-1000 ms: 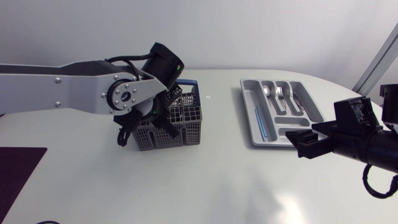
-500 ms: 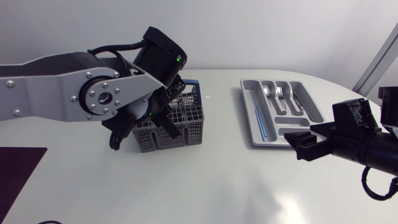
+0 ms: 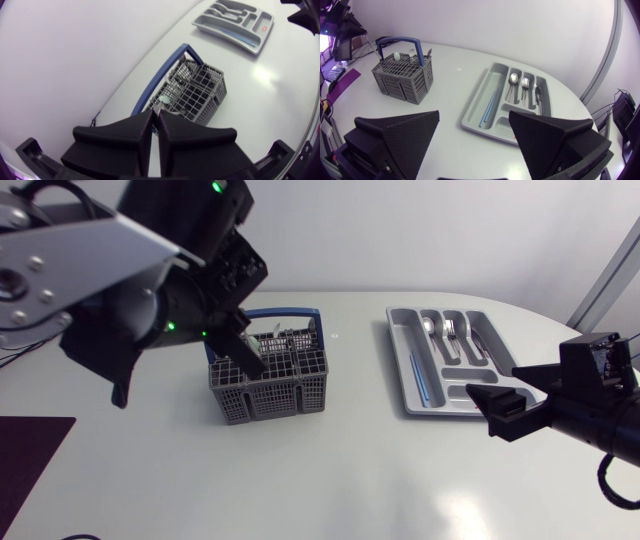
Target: Unload the cutlery basket into the drawer organizer.
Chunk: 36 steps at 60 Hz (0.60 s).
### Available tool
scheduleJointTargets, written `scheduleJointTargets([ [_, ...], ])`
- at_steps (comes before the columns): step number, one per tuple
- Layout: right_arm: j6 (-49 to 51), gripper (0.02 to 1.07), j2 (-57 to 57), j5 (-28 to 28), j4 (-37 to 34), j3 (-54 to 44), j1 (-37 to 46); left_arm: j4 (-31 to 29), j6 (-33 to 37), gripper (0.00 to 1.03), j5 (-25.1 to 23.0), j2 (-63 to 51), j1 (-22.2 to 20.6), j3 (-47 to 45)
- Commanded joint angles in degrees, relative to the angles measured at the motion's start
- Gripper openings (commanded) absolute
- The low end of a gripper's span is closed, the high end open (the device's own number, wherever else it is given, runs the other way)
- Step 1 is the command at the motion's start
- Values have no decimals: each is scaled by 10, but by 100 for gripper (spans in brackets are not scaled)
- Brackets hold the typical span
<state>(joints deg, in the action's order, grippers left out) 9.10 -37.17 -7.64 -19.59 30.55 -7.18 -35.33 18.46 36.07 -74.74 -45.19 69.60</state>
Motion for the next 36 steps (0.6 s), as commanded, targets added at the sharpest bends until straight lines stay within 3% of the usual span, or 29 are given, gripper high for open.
scheduleJointTargets([
  [1,7,102,3,3,-9,25,-6,-6,-7,7,-14,11,3,29],
  [8,82,102,3,10,-11,40,-49,-5,-39,7,-66,18,10,43],
  [15,96,102,-23,84,-24,59,-129,4,-73,7,-161,15,34,50],
  [27,107,102,-47,68,-33,80,-202,39,-118,7,-314,-21,70,51],
  [36,91,97,-88,37,-26,98,-224,45,-138,7,-392,-53,85,63],
])
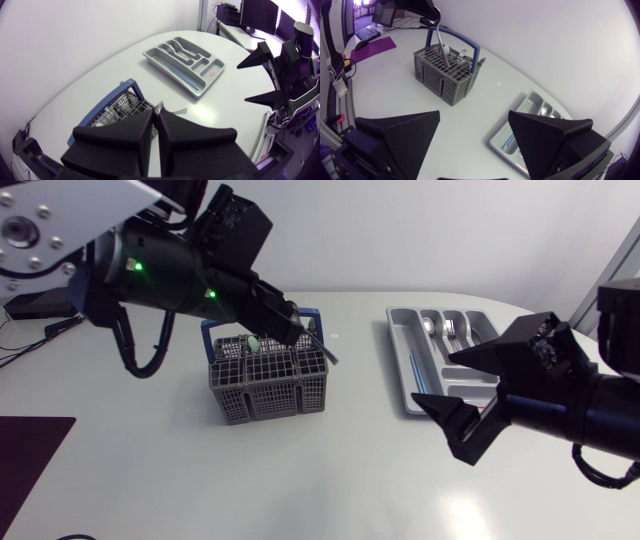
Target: Unload the cutlery basket into the drawer organizer.
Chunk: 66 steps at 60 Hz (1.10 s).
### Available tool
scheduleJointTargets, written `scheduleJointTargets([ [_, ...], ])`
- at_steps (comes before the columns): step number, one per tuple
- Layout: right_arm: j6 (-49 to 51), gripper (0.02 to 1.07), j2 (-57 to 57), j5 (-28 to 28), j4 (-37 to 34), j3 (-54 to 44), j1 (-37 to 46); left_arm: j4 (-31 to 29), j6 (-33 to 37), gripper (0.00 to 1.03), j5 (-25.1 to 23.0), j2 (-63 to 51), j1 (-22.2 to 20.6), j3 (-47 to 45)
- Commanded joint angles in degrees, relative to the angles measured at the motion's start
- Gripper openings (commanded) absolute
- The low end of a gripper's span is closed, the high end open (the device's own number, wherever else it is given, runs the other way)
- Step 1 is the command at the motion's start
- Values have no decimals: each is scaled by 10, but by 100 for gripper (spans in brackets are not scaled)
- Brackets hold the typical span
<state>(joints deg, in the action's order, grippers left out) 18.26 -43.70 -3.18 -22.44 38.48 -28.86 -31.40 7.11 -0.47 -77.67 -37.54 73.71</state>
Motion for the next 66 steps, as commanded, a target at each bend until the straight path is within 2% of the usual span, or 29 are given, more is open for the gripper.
scheduleJointTargets([
  [1,-3,97,-26,-10,8,20,-7,5,-30,7,-41,-31,10,25],
  [13,-8,95,-84,-17,48,41,-35,3,-63,7,-131,-94,23,62],
  [20,-7,89,-118,-13,68,60,-56,-31,-81,7,-190,-144,33,111],
  [26,-2,87,-149,-5,79,73,-73,-50,-93,7,-219,-173,37,142],
  [33,8,85,-171,16,105,75,-93,-61,-97,7,-234,-190,36,160],
  [42,22,61,-194,32,130,77,-96,-66,-98,7,-236,-191,33,164],
  [52,42,45,-212,72,181,61,-112,-68,-98,7,-247,-193,38,164],
  [66,50,42,-240,76,196,62,-114,-71,-98,7,-270,-201,53,165],
])
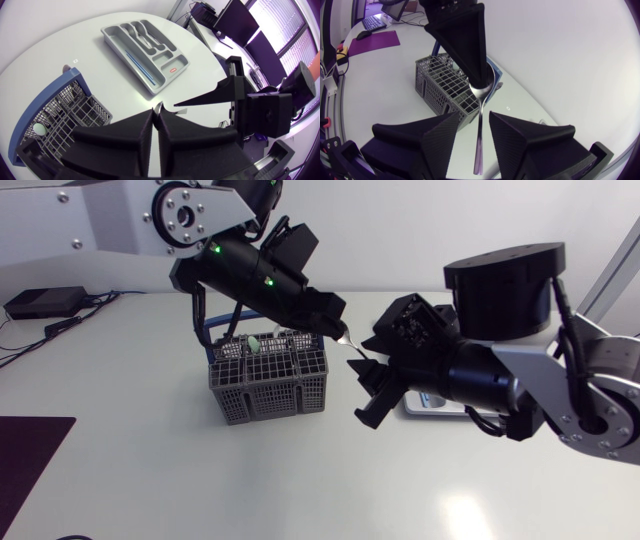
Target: Unload the cutlery basket into the drawer organizer.
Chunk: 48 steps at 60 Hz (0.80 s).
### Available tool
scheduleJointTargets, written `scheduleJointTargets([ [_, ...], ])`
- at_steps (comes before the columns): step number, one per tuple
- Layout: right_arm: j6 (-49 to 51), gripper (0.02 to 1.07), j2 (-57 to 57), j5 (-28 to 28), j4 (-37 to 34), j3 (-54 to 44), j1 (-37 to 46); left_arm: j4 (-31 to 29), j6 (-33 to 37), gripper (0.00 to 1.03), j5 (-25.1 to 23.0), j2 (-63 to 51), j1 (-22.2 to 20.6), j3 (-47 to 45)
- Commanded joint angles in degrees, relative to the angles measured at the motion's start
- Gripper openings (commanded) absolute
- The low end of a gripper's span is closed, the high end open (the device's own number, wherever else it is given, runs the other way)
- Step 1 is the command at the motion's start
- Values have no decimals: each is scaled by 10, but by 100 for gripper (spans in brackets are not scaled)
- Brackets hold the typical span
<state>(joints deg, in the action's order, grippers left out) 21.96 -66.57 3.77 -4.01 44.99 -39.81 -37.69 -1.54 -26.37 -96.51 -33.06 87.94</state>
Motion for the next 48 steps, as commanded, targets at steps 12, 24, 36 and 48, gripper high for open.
scheduleJointTargets([
  [12,21,30,-15,6,26,-11,-4,-17,-8,7,-21,-11,14,23],
  [24,26,21,-22,5,33,-17,-13,-19,-7,7,-32,-12,19,21],
  [36,31,14,-23,5,36,-24,-19,-19,-7,7,-34,-12,15,18],
  [48,35,12,-30,6,32,-28,-25,-20,-8,7,-34,-10,12,16],
])
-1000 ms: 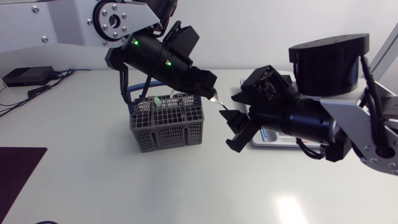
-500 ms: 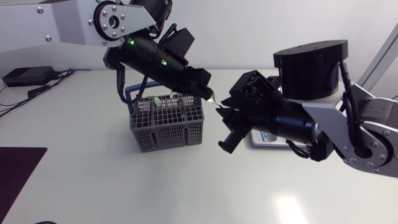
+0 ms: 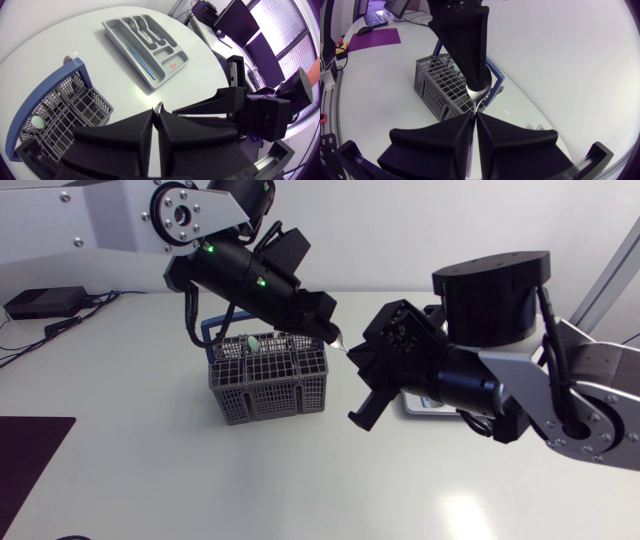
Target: Unload the cutlery basket into the drawer organizer.
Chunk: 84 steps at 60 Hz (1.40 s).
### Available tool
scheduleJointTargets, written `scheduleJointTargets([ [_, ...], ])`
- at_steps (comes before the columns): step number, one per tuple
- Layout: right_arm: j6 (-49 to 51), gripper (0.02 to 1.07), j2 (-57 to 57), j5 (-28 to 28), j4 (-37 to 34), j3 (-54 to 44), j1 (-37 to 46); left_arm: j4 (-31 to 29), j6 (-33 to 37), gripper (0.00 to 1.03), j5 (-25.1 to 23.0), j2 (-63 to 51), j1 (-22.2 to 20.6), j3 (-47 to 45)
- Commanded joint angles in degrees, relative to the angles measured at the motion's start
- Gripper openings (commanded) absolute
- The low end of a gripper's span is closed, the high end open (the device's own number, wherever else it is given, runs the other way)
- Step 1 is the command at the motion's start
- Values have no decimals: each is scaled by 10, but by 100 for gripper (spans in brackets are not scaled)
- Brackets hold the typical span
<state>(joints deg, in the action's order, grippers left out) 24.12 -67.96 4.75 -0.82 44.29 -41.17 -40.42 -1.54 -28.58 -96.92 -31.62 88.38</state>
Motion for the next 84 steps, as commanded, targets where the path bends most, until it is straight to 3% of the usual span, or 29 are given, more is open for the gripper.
scheduleJointTargets([
  [1,14,12,-16,-4,0,-21,-11,8,-9,7,-12,-6,-2,12],
  [27,16,12,-11,-2,-1,-25,-12,8,-14,9,-13,1,-4,7],
  [30,16,12,-10,-3,-1,-28,-12,8,-14,12,-13,2,-4,7],
  [46,17,12,3,-14,-14,-38,-12,10,-24,55,-14,9,-4,10],
  [57,29,12,20,-20,-26,-52,-10,10,-27,59,-13,14,5,17],
  [65,63,12,59,-86,-49,-75,48,10,-22,59,-13,24,26,18],
  [71,109,12,86,-173,-83,-82,137,10,-11,59,-10,31,45,16],
  [84,269,12,75,-322,-156,-68,341,-19,44,62,56,41,57,12],
])
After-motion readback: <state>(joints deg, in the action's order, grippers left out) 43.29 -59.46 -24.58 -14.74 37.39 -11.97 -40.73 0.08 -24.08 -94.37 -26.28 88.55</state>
